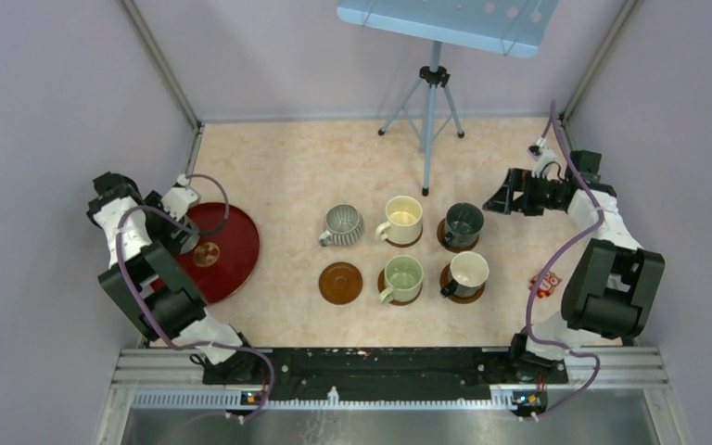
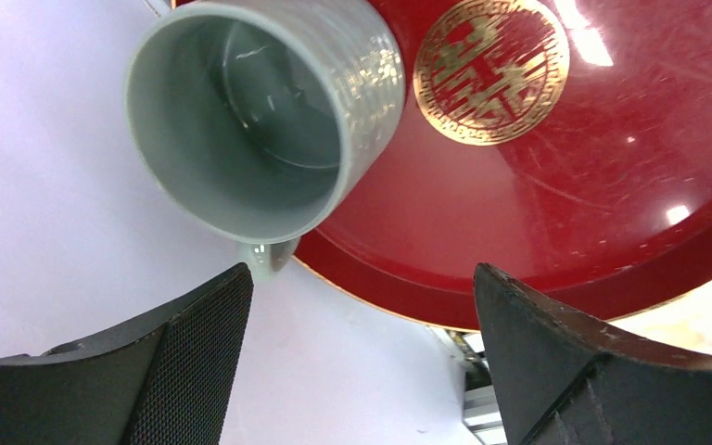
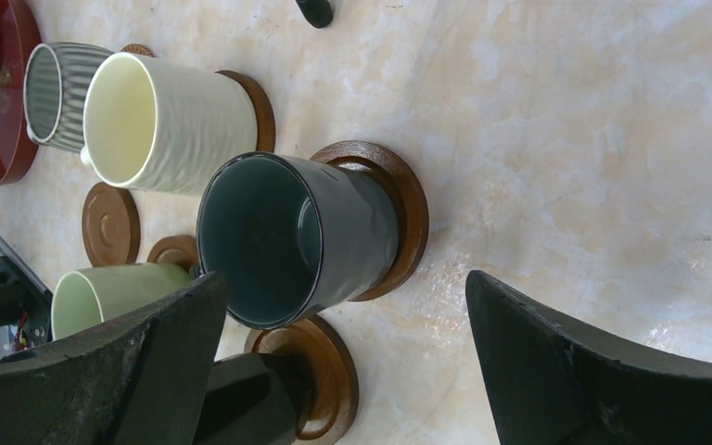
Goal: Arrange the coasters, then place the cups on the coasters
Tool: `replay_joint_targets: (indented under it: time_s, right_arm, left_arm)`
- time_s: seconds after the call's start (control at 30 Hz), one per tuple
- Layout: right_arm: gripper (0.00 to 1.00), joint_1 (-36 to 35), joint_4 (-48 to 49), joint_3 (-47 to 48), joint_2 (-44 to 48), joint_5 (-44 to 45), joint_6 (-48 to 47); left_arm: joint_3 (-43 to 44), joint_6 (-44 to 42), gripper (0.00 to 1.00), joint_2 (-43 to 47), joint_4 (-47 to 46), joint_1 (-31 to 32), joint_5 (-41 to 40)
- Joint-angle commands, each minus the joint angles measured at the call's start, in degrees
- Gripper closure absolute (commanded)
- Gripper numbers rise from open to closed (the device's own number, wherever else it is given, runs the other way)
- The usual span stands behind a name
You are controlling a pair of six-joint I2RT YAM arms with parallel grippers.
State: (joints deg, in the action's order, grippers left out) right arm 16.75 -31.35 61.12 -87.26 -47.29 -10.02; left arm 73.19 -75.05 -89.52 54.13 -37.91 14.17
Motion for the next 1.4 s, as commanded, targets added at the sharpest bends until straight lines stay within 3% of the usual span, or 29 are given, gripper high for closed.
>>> replay_joint_targets:
  time_s: [0.0,0.67,0.8,1.03,1.37]
  right_arm:
    - [0.01,0.39,0.29,1.48,1.52,-1.24,-1.15]
    - [0.01,0.39,0.35,1.45,1.40,-1.22,-0.88]
    - [0.01,0.34,0.19,1.42,1.52,-1.14,-0.97]
    - [0.01,0.39,0.17,1.53,1.70,-1.32,-0.88]
    - [0.01,0.38,0.17,1.54,1.84,-1.16,-0.84]
  left_arm:
    - [3.47,-6.77,0.07,-2.50,-1.40,-2.45,0.94]
    - [2.81,-9.65,0.11,-9.04,-5.78,-5.16,-1.50]
    - [2.69,-9.53,0.18,-8.97,-3.72,-5.22,-0.22]
    - [0.51,-7.75,0.41,-7.80,-3.56,-5.20,3.04]
    - [-1.30,-1.44,0.56,-10.37,-6.35,-5.27,5.59]
